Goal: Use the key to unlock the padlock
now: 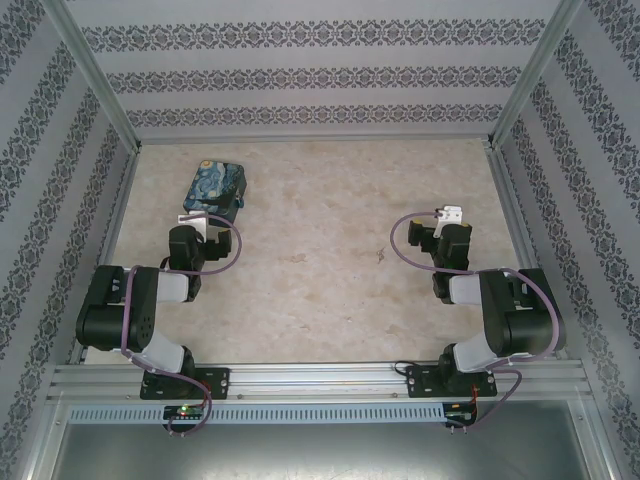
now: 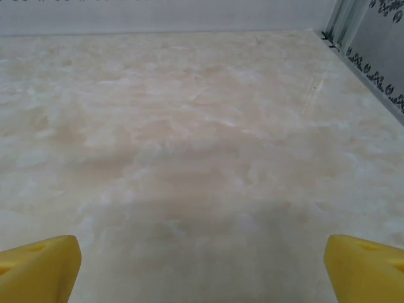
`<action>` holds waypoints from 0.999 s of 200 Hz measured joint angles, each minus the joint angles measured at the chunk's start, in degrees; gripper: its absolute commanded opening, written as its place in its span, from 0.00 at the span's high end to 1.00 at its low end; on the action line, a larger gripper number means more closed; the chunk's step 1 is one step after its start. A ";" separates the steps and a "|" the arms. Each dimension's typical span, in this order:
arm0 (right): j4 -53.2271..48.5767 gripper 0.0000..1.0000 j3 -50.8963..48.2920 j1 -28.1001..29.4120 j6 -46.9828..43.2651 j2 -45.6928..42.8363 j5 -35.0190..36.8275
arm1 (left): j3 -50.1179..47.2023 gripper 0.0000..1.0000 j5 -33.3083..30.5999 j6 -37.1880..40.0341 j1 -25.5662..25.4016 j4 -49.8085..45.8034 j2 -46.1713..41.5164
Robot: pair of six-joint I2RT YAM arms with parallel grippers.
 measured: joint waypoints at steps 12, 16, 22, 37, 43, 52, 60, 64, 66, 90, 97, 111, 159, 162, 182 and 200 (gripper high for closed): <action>0.37 0.02 0.02 0.00 0.02 0.00 0.20 | 0.04 0.00 0.00 0.00 -0.04 0.20 0.04; 0.44 0.02 0.02 0.00 0.02 0.00 0.20 | 0.04 0.00 0.00 0.00 -0.04 0.22 0.04; 0.59 0.02 0.04 0.00 0.00 0.00 0.24 | 0.09 0.00 -0.04 0.00 -0.04 0.26 0.09; 0.66 0.02 0.11 0.00 0.00 0.00 0.39 | 0.17 0.01 -0.02 0.00 -0.04 0.59 0.24; 0.68 0.02 0.13 0.00 0.00 0.00 0.39 | 0.20 0.01 -0.02 0.00 -0.04 0.74 0.31; 0.81 0.02 0.15 0.00 0.00 0.00 0.39 | 0.20 0.00 -0.04 0.00 -0.04 1.11 0.35; 0.96 0.02 0.15 0.00 0.00 0.02 0.42 | 0.26 0.00 -0.04 0.00 -0.04 1.25 0.35; 1.05 0.02 0.15 0.00 0.00 0.02 0.42 | 0.28 0.00 -0.04 0.00 -0.04 1.29 0.35; 1.05 0.02 0.17 0.00 0.00 0.04 0.42 | 0.31 0.00 -0.04 0.00 -0.04 1.36 0.35; 1.31 0.02 0.24 0.00 0.00 0.04 0.42 | 0.31 0.01 -0.04 0.00 -0.04 1.51 0.35; 1.42 0.02 0.24 0.02 0.00 0.04 0.42 | 0.31 0.01 -0.04 0.00 -0.04 1.53 0.35; 1.44 0.02 0.26 0.02 0.00 0.04 0.42 | 0.31 0.00 -0.04 0.00 -0.04 1.53 0.35; 1.44 0.02 0.26 0.00 0.02 0.04 0.39 | 0.57 0.01 -0.04 0.00 -0.04 1.53 0.35; 1.44 0.02 0.26 0.00 0.02 0.04 0.39 | 0.57 0.01 -0.02 0.00 -0.04 1.53 0.35; 1.44 0.02 0.46 -0.02 0.02 0.04 0.35 | 0.61 0.01 -0.02 0.00 -0.04 1.53 0.35; 1.44 0.02 0.68 -0.02 0.02 0.04 0.33 | 0.63 0.00 0.00 0.00 -0.04 1.51 0.37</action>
